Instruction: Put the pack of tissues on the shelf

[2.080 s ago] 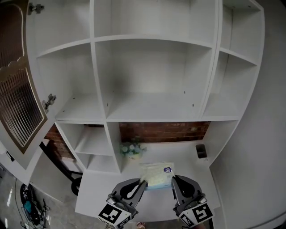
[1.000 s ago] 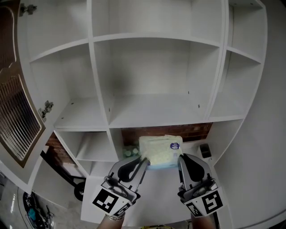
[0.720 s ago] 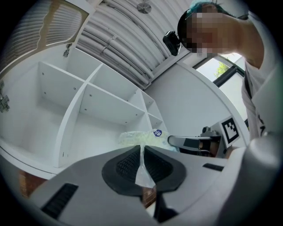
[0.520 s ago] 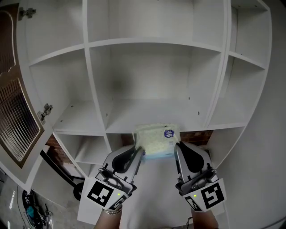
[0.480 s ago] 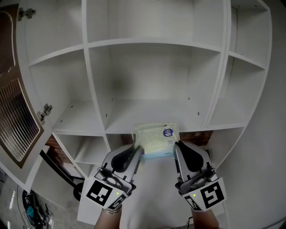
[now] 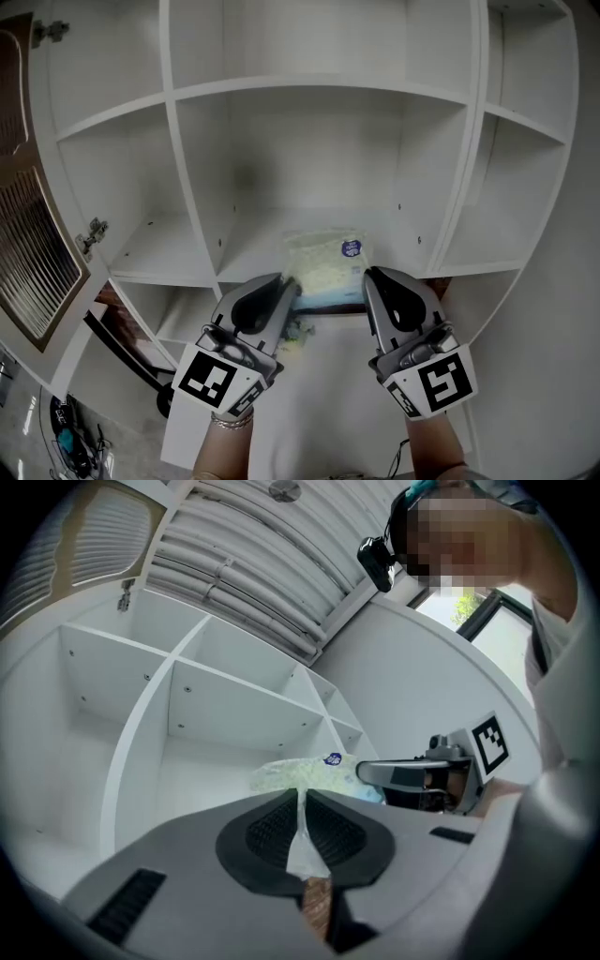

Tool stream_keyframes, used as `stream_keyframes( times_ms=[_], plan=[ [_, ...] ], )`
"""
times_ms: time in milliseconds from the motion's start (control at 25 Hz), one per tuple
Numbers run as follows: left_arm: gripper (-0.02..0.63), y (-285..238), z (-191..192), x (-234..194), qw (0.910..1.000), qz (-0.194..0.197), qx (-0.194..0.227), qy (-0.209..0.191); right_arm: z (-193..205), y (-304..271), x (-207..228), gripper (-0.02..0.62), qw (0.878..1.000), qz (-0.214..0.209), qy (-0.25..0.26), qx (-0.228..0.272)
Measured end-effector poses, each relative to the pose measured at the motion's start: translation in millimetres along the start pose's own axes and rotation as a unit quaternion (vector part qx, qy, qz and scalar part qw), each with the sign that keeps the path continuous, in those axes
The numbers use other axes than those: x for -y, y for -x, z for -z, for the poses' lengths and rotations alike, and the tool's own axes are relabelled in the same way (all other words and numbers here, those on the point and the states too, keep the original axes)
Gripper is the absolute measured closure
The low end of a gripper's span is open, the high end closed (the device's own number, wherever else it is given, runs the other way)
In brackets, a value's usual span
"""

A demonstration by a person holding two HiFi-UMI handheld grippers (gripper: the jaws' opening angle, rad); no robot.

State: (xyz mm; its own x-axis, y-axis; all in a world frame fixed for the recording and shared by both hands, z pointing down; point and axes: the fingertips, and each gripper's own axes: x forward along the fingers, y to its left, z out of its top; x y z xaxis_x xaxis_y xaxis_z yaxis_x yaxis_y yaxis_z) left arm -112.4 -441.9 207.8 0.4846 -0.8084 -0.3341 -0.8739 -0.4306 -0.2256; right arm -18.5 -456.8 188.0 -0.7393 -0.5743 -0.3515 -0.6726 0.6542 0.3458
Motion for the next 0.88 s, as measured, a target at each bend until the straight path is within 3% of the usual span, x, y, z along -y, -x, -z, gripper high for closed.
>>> stream_keyframes(
  times_ms=[280,480,880],
  plan=[
    [0.572,-26,11,-19,0.9985,0.008,-0.053,-0.005,18,-25,18,0.563,0.999,-0.005,0.007,-0.039],
    [0.572,-41,25,-32,0.9958,0.013,-0.090,0.012,32,-40,26,0.563,0.998,-0.013,0.017,-0.066],
    [0.572,-67,40,-51,0.9900,0.012,-0.139,-0.021,54,-64,41,0.563,0.992,-0.022,0.045,-0.115]
  ],
)
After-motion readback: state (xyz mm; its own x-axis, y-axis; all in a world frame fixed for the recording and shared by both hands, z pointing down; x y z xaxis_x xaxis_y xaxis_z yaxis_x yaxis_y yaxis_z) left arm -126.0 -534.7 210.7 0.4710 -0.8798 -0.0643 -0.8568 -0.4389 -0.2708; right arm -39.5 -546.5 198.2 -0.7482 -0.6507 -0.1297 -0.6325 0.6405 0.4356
